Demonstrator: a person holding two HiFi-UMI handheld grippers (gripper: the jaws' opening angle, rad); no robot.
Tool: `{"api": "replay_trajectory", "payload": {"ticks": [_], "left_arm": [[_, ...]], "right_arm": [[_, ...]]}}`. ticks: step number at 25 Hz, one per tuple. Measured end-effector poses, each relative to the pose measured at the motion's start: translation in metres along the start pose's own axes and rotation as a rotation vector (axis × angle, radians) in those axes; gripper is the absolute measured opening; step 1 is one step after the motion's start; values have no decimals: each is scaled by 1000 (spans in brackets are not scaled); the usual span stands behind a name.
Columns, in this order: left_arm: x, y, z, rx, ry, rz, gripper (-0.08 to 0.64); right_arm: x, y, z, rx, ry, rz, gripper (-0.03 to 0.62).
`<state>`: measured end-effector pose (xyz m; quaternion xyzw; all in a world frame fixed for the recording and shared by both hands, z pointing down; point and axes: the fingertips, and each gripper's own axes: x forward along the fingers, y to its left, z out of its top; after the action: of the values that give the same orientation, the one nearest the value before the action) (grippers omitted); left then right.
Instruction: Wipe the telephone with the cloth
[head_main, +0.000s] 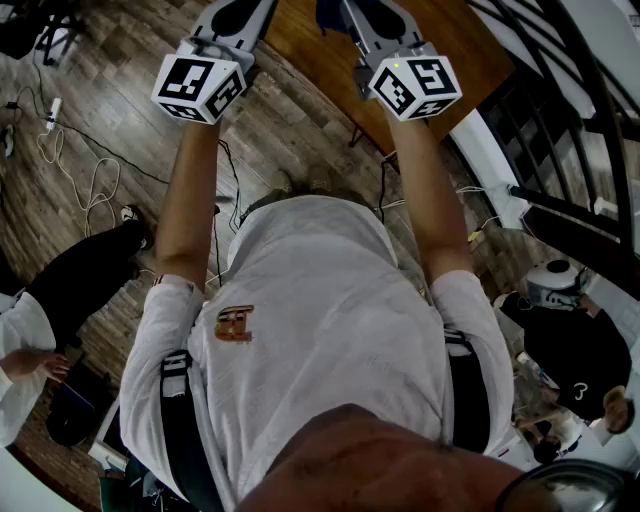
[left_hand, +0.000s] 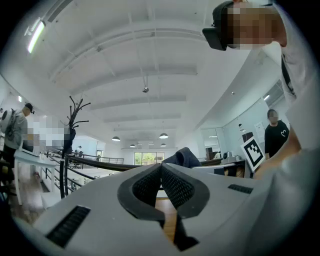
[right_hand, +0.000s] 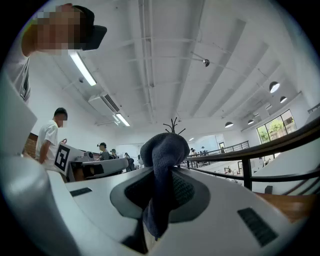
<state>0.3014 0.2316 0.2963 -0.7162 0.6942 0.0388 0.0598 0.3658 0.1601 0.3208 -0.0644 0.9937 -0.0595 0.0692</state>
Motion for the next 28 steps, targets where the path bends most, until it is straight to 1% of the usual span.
{"api": "replay_trajectory", "payload": {"ticks": [7, 11, 16, 20, 23, 28], "left_arm": [[8, -4, -5, 1, 5, 12, 18], [15, -5, -7, 1, 4, 28, 18], [28, -5, -12, 8, 2, 54, 18], [38, -16, -20, 17, -1, 76, 18], [47, -5, -20, 28, 0, 95, 18], [56, 19, -20, 27, -2, 105, 18]], "right_arm": [[-5, -14, -5, 25, 7, -11, 78], [-5, -25, -4, 22, 15, -12, 78], [-5, -45, -2, 25, 19, -13, 78], [-15, -64, -8, 33, 17, -5, 78], [0, -72, -9, 34, 22, 12, 78], [24, -76, -15, 37, 42, 17, 78]]}}
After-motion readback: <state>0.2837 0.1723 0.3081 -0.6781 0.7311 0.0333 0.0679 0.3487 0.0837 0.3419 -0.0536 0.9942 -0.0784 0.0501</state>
